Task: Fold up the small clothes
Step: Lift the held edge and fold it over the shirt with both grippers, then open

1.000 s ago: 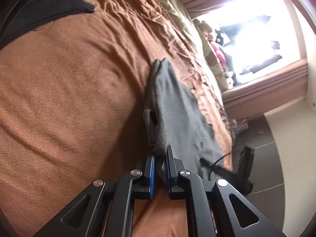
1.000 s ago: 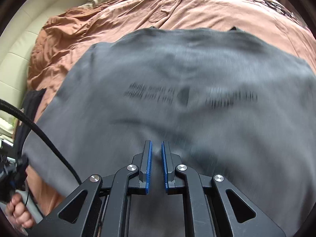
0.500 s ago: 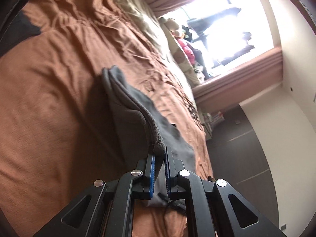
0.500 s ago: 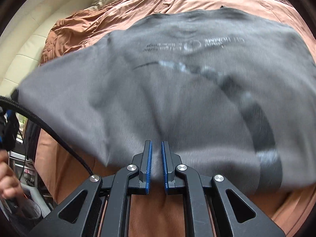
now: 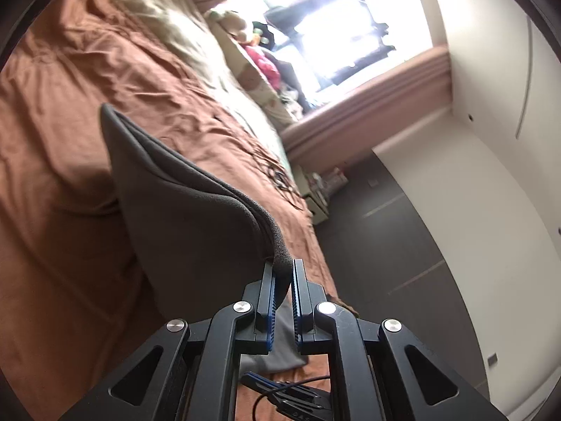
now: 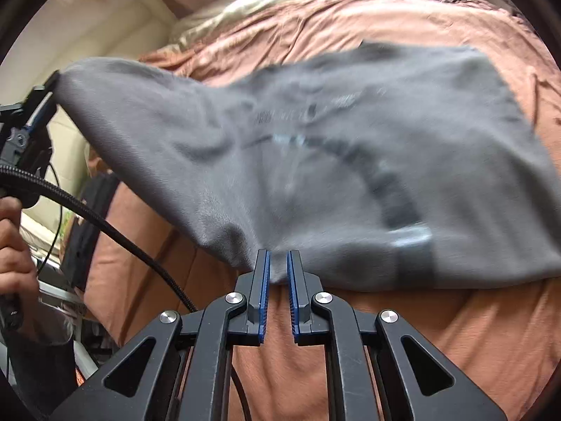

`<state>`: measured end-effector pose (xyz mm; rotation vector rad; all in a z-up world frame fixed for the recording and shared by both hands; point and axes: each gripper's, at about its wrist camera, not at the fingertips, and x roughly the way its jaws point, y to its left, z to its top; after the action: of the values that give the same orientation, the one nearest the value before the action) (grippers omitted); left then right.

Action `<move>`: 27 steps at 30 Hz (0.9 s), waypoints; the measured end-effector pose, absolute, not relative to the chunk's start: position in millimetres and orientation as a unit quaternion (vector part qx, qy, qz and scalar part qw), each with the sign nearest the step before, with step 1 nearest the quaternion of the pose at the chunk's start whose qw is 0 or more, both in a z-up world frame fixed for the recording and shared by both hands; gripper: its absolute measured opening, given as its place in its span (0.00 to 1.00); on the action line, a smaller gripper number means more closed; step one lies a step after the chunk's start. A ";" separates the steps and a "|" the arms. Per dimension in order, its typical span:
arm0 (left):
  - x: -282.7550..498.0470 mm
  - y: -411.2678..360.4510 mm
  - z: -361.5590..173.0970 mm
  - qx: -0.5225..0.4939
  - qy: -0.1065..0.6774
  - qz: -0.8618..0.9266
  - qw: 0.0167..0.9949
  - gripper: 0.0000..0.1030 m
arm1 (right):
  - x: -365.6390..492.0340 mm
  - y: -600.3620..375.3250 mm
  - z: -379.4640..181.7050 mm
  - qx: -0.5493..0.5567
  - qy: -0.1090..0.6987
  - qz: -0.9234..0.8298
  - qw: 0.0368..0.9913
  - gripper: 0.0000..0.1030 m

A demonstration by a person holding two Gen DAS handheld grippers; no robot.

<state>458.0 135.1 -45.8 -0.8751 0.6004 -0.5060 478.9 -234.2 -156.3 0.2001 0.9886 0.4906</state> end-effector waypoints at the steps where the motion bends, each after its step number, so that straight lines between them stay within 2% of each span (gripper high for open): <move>1: 461.1 128.0 -40.6 -0.407 0.284 -0.246 0.833 0.08 | 476.8 -242.1 -151.9 0.097 0.464 0.231 0.850 0.07; 3: 466.9 116.0 -34.3 -0.400 0.286 -0.258 0.832 0.08 | 470.9 -255.9 -142.7 0.099 0.455 0.223 0.856 0.10; 4: 470.5 109.0 -31.3 -0.398 0.287 -0.266 0.830 0.08 | 467.6 -262.1 -139.3 0.100 0.451 0.221 0.859 0.20; 5: 473.1 102.1 -29.1 -0.397 0.288 -0.274 0.827 0.08 | 464.5 -270.8 -134.1 0.103 0.444 0.219 0.863 0.36; 7: 479.4 87.8 -24.4 -0.391 0.292 -0.286 0.825 0.08 | 452.3 -282.9 -126.4 0.109 0.428 0.215 0.871 0.50; 18: 504.0 -3.0 -18.0 -0.348 0.328 -0.348 0.806 0.08 | 422.4 -347.6 -114.4 0.130 0.416 0.184 0.881 0.50; 27: 519.8 -80.7 -47.1 -0.311 0.386 -0.384 0.779 0.08 | 415.1 -383.3 -113.9 0.146 0.423 0.163 0.879 0.50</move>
<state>519.8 -80.7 -47.1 -0.6729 0.8338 -0.8310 415.1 -383.3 -113.9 0.3038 0.8825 0.3399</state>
